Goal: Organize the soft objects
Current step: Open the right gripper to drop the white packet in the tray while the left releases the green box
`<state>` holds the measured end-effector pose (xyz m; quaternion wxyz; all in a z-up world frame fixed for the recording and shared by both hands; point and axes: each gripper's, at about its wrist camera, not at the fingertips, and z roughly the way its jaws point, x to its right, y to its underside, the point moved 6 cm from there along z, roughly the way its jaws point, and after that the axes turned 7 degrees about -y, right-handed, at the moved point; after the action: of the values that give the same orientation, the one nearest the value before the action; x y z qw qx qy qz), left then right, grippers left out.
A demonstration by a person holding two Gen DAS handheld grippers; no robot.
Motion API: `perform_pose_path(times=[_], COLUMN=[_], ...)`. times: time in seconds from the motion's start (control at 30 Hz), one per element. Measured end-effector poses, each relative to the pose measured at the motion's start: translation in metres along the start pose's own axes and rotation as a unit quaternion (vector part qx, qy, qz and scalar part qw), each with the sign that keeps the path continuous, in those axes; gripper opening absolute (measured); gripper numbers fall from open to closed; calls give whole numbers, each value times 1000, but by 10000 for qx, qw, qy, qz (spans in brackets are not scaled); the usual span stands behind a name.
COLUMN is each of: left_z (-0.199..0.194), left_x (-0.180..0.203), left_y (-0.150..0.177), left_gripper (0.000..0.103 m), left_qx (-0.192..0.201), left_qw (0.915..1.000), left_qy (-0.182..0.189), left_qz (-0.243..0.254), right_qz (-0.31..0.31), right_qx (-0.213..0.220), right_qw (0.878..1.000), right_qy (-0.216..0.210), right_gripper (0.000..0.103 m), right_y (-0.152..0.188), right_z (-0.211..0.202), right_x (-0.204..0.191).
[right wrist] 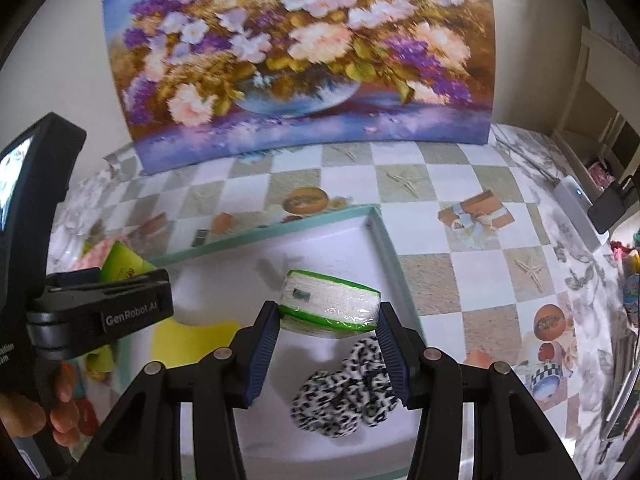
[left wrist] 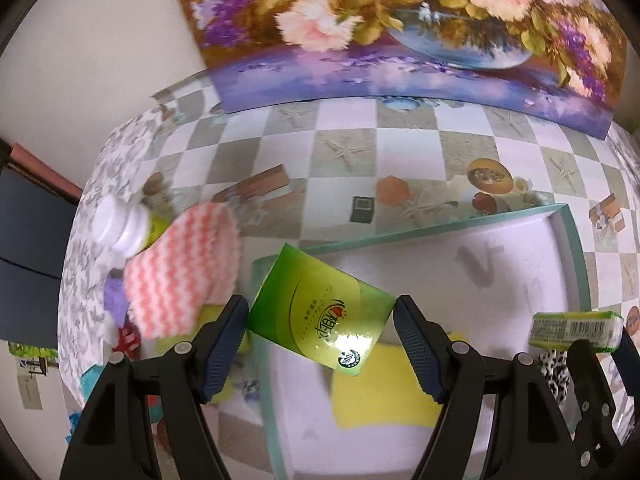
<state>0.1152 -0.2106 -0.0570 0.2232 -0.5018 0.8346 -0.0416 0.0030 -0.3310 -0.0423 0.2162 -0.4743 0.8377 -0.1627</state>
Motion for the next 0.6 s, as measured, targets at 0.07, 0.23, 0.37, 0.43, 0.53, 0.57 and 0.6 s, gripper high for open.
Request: perform_pose_path(times=[0.07, 0.23, 0.37, 0.43, 0.53, 0.57, 0.6], left_z=[6, 15, 17, 16, 11, 9, 7], left_x=[9, 23, 23, 20, 14, 12, 9], left_y=[-3, -8, -9, -10, -12, -12, -13], left_gripper=[76, 76, 76, 76, 79, 86, 88], left_qx=[-19, -46, -76, -55, 56, 87, 130], left_qw=[10000, 9997, 9991, 9988, 9987, 9986, 9984], left_qy=[63, 199, 413, 477, 481, 493, 505], left_qz=[67, 99, -26, -94, -150, -164, -202], right_qz=[51, 93, -27, -73, -175, -193, -212], right_qx=[-44, -112, -160, -186, -189, -186, -183], right_qw=[10000, 9999, 9999, 9998, 9996, 9995, 9995], right_qy=[31, 2, 51, 65, 153, 162, 169], right_gripper=[52, 52, 53, 54, 60, 60, 61], right_y=[-1, -2, -2, -2, -2, -3, -3], right_z=[5, 11, 13, 13, 11, 10, 10], right_x=[6, 9, 3, 1, 0, -1, -1])
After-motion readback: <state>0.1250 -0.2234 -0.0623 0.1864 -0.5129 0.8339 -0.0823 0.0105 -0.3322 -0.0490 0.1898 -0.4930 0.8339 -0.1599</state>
